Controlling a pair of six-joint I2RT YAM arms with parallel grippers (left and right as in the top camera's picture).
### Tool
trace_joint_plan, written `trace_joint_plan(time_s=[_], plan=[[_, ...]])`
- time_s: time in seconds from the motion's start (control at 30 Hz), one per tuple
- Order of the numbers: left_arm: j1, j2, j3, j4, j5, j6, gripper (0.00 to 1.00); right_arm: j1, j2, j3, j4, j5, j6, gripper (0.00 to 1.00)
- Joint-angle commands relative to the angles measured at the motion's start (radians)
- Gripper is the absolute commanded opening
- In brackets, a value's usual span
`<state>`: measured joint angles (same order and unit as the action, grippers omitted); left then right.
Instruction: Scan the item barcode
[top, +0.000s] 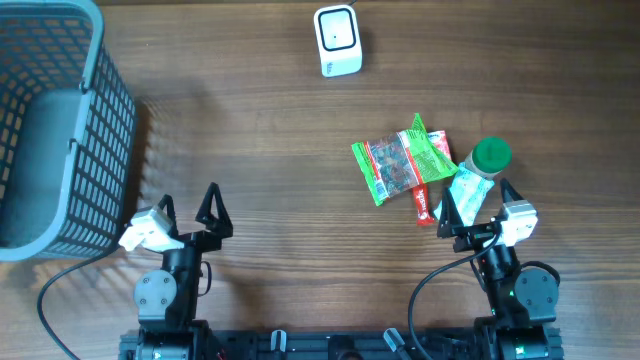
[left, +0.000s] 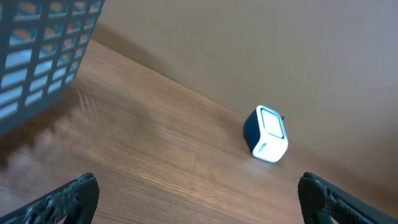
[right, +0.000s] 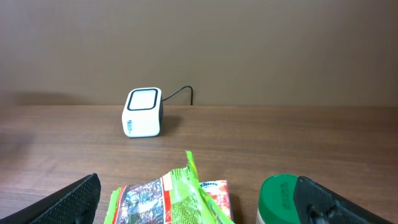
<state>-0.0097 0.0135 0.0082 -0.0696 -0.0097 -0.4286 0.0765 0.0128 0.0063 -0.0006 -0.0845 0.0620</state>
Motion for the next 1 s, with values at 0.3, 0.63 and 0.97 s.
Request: trace_joint_plan(time_s=[0.3, 0.63, 0.97], plan=[[0.008, -0.010, -0.003, -0.007, 0.053, 0.399, 1.00, -0.006, -0.009, -0.001, 0.003, 0.010, -0.009, 1.00], [0.007, -0.010, -0.003, -0.006, 0.054, 0.395, 1.00, -0.006, -0.009, -0.001, 0.003, 0.010, -0.010, 1.00], [0.007, -0.008, -0.003, -0.006, 0.054, 0.395, 1.00, -0.006, -0.009, -0.001, 0.003, 0.010, -0.010, 1.00]])
